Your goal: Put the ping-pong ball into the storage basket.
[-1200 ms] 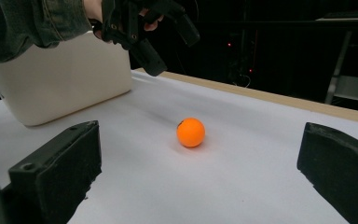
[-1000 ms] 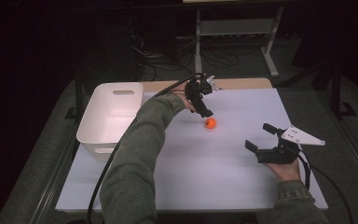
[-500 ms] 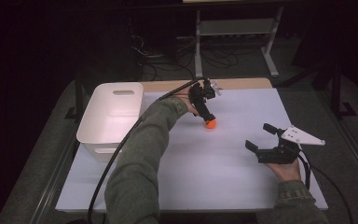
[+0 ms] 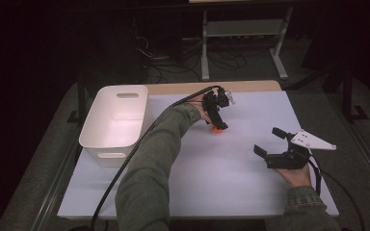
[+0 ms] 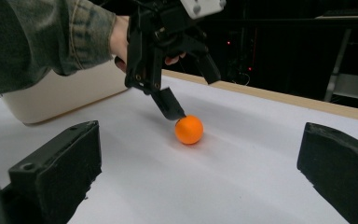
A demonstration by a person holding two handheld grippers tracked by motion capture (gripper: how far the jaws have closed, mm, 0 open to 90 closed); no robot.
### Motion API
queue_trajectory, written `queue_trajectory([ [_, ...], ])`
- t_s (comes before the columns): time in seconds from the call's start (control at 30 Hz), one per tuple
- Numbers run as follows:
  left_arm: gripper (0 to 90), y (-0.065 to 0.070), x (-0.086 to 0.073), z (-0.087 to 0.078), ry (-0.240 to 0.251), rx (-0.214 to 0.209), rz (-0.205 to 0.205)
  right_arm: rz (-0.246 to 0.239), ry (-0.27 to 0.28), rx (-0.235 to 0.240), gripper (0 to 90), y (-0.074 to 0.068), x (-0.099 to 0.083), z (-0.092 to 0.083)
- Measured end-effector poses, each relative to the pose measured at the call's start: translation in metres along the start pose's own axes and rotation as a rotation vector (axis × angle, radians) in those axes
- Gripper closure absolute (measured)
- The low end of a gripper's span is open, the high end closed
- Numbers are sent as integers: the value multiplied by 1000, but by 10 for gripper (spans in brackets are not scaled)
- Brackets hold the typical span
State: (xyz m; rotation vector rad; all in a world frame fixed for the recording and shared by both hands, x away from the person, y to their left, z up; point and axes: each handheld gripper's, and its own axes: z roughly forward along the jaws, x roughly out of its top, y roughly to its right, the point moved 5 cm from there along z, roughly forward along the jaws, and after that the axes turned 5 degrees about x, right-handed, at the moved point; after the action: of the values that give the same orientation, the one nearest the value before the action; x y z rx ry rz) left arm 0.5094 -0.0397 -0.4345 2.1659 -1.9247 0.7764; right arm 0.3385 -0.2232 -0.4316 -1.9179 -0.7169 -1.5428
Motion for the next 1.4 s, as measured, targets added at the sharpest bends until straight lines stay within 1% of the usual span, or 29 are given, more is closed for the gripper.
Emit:
queue_trajectory([
  [0.1,0,-1,-4,8,-20,-10,-7,0,1,-1,0,1,0,-1],
  [0.2,0,-1,-6,10,-25,-12,-13,0,1,-2,0,1,0,-1],
  [0.4,0,-1,-11,15,-55,-20,-1,-2,-2,-1,0,1,0,-1],
  [0.67,0,1,-15,21,-89,-37,0,-2,-3,-2,0,1,-1,-1],
  [0.7,0,1,-16,22,-96,-38,-4,-1,-3,-2,0,1,-1,-1],
  [0.77,0,2,-18,24,-109,-42,0,1,-3,-3,0,1,-1,-1],
  [0.8,3,2,-20,25,-125,-47,4,5,-1,-5,0,2,-1,-2],
  [0.83,9,2,-20,25,-127,-50,3,5,-1,-6,0,2,-1,-2],
  [0.87,24,3,-21,26,-128,-55,-2,5,-1,-6,0,2,-1,-2],
  [0.97,44,3,-22,26,-127,-55,-1,5,-1,-5,0,2,-1,-2],
  [1.07,82,3,-23,27,-124,-59,1,2,-4,-4,0,1,-1,-2],
  [1.17,142,3,-24,25,-123,-57,2,1,-7,-4,0,1,-1,-1],
  [1.2,149,3,-24,25,-123,-57,2,1,-7,-4,0,1,-1,-1],
  [1.3,220,3,-25,24,-125,-38,7,0,-10,-6,0,1,-2,-1],
  [1.33,246,3,-25,24,-125,-38,7,0,-10,-6,0,1,-2,-1],
  [1.37,246,4,-24,23,-123,-34,11,0,-10,-6,0,1,-2,-1],
  [1.4,289,4,-24,22,-121,-33,16,0,-12,-6,0,1,-2,-1],
])
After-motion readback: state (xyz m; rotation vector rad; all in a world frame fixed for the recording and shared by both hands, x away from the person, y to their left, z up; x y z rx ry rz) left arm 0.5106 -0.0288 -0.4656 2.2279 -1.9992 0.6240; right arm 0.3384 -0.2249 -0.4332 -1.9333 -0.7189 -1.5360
